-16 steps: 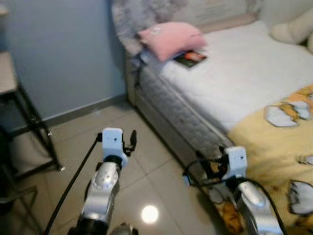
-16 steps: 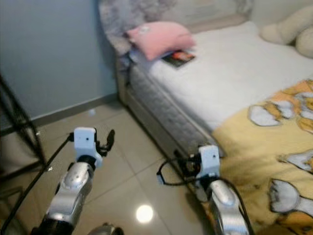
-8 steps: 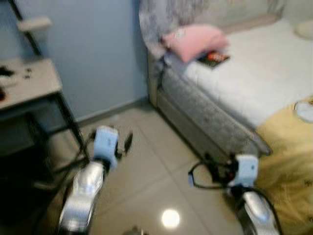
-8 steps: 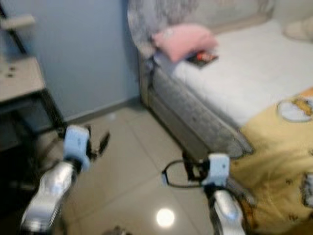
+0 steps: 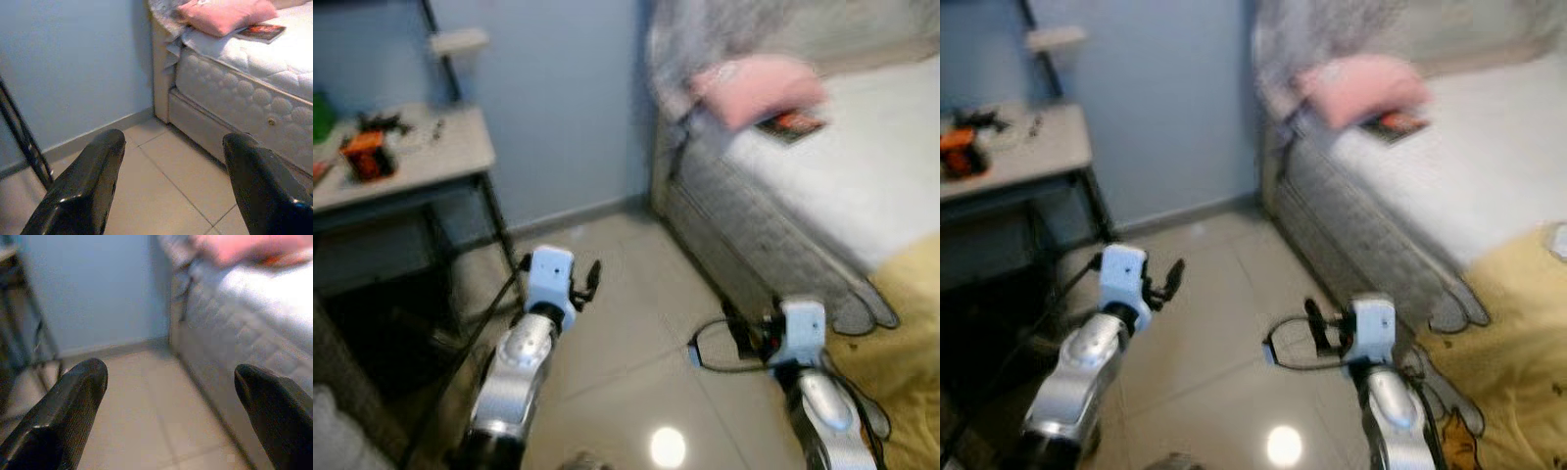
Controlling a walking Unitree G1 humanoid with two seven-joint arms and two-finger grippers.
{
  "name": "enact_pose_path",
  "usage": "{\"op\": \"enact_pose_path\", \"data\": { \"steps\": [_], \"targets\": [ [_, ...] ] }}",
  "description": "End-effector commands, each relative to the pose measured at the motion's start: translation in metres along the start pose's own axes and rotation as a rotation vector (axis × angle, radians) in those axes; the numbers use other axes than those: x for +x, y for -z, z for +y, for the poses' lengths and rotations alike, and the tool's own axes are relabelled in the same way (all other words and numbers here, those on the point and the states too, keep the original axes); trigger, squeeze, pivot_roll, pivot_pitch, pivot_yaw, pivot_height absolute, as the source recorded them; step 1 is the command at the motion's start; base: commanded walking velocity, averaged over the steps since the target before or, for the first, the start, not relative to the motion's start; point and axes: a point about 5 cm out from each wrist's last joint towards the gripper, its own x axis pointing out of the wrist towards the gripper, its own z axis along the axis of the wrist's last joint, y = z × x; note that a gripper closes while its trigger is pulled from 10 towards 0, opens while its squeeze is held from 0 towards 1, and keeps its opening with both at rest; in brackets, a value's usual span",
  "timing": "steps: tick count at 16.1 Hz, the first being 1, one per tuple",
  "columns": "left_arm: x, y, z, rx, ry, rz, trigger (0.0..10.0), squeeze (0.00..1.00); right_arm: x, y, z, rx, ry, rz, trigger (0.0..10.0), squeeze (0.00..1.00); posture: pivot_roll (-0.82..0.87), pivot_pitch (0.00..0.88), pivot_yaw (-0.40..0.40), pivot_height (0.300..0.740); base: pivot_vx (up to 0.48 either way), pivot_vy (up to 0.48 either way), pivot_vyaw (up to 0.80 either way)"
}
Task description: Clean up the room
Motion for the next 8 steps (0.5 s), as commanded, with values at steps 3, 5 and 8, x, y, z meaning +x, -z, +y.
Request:
{"op": "enact_pose_path", "data": {
  "steps": [3,5,8],
  "targets": [
    [0.005,-0.001,0.002,-0.029,-0.023,-0.007,10.0,0.00,0.000,-0.001,-0.005,-0.035,0.021,0.013,10.0,0.00,-0.01,0.000,0.022,0.740,0.472,0.000,0.00],
    [0.002,0.004,0.001,-0.069,-0.061,-0.017,10.0,0.00,-0.005,-0.004,-0.012,-0.054,0.021,0.001,10.0,0.00,-0.02,0.000,0.005,0.740,0.471,0.000,0.34],
    [0.004,0.004,-0.006,-0.026,-0.043,-0.017,10.0,0.00,-0.004,-0.003,-0.011,-0.060,0.003,0.011,10.0,0.00,-0.02,0.000,0.003,0.740,0.000,0.000,0.59]
  ]
}}
